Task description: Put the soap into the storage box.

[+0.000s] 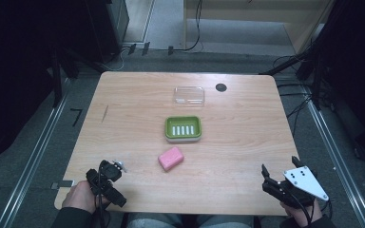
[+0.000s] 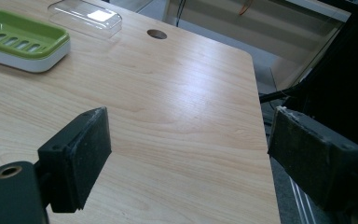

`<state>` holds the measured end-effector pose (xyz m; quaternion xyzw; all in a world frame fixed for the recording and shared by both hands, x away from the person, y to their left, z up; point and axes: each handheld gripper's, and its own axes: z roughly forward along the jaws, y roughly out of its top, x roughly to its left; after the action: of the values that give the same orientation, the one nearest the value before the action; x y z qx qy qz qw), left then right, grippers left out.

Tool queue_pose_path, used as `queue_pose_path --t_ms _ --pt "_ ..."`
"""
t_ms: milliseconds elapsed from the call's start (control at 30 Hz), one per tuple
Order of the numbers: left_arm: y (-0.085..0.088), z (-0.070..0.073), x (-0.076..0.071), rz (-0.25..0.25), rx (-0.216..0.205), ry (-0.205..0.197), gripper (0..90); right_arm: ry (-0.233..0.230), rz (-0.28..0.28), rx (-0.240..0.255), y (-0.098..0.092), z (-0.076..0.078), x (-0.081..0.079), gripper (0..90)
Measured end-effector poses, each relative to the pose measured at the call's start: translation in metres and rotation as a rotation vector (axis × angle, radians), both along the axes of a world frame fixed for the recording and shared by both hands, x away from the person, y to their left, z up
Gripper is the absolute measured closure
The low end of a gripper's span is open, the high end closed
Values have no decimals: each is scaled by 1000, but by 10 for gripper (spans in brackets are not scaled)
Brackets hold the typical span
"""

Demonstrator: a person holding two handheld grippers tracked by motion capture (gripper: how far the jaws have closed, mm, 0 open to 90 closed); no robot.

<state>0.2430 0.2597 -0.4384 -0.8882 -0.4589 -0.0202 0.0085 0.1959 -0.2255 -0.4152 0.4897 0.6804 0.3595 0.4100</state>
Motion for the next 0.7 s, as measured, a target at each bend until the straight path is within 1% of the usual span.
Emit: queue_pose_path --t_ms 133,167,233,467,567,600,633,700 --pt "-1 0 0 0 7 4 0 2 -2 0 0 0 -1 139" --pt "-1 -1 1 -5 16 14 0 0 -4 -2 0 0 0 139" --pt "-1 -2 1 -2 23 20 0 -1 -5 2 0 0 0 139" --pt "-4 -1 2 -11 30 19 0 5 -4 -1 1 0 0 139" --pt "-6 0 3 -13 24 18 0 7 -2 -2 1 0 0 139" --pt "-10 1 3 -19 5 12 0 7 -2 -2 1 0 0 139" --pt "-10 1 3 -19 5 12 0 7 -2 -2 1 0 0 139" --pt "-15 2 5 -38 -2 12 0 5 -1 -4 0 0 0 139"
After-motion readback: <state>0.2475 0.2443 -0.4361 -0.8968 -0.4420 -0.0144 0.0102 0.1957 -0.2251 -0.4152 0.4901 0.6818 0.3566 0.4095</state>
